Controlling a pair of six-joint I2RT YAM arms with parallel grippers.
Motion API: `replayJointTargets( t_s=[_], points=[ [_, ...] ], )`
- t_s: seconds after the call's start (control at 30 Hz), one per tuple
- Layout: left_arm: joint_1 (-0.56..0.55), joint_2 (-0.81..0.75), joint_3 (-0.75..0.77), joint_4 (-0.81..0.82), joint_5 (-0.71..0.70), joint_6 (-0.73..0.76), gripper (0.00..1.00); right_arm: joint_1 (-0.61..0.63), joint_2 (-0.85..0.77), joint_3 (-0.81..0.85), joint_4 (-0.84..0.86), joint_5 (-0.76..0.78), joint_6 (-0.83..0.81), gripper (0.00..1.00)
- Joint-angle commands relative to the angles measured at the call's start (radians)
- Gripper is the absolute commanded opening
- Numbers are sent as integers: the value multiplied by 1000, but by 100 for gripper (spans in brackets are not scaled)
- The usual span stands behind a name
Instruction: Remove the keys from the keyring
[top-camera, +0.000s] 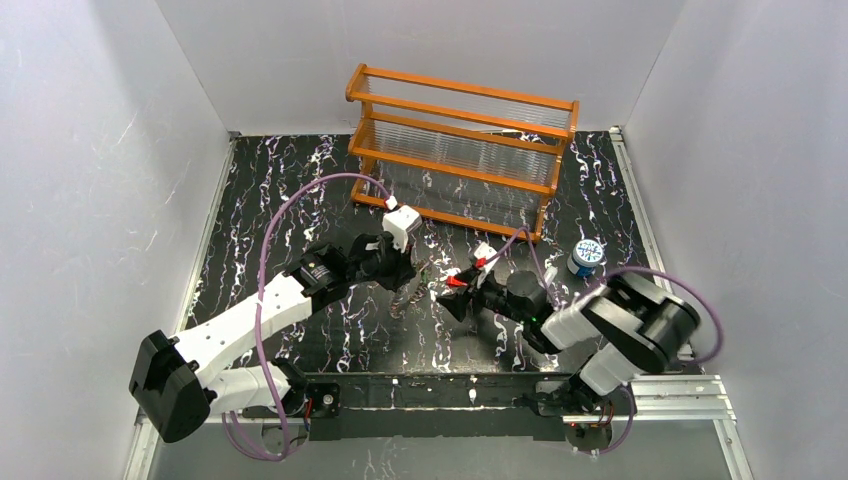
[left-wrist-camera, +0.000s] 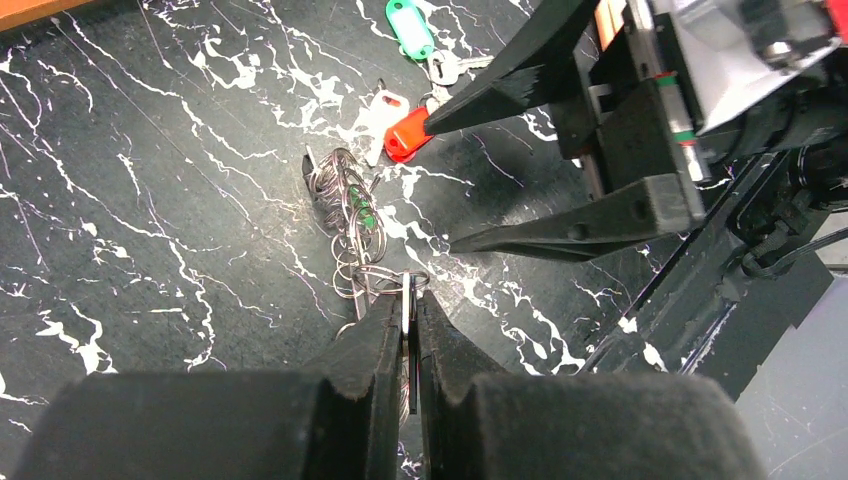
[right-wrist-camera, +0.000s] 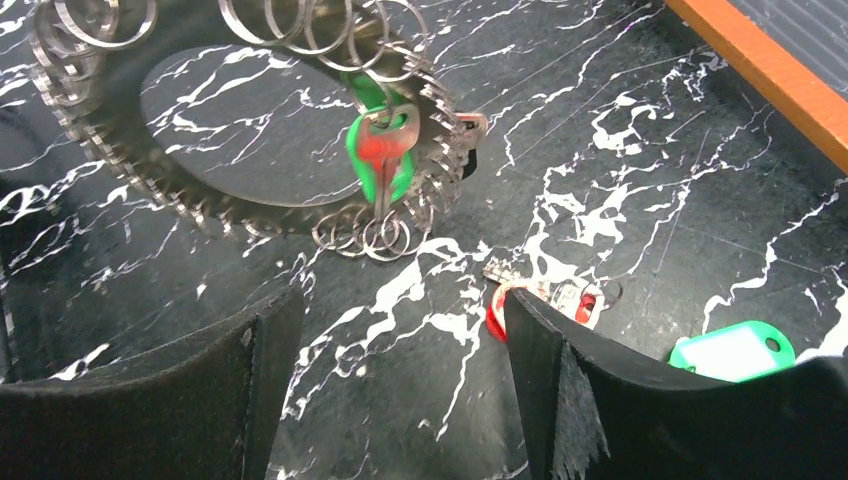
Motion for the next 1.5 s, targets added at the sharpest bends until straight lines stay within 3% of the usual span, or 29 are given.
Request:
replayJointTargets(
  t_s=[0.0,0.17,0.47,0.53,0.6,0.7,1.0,1.17,1.3,1.47],
  points=[
    [13,-23,-8,20,36,-4,0,-1,159,48,402,4,20,81],
    [23,-20,-11,30,71,-15,0,-1,305,112,551,-13,49,79],
    [31,-19,-13,43,109,-28,0,4,399,193,591,16,40,74],
    [33,-24,-14,42,108,-26,0,5,397,194,583,24,30,68],
    [35,-32,-17,42,102,-25,0,4,386,190,563,12,25,55],
    [44,-51,-18,34,59,-20,0,4,345,165,507,-9,31,25],
    [91,-84,-22,-10,-79,-17,0,4,109,141,134,-112,-9,5],
    [94,-112,-15,-43,-127,20,35,4,17,207,-154,-148,-71,1],
    [95,-149,-14,-33,-19,72,51,2,-47,234,-308,-152,-106,1],
    [95,-114,-25,-11,213,152,60,4,-126,263,-439,-195,-133,1]
  ],
)
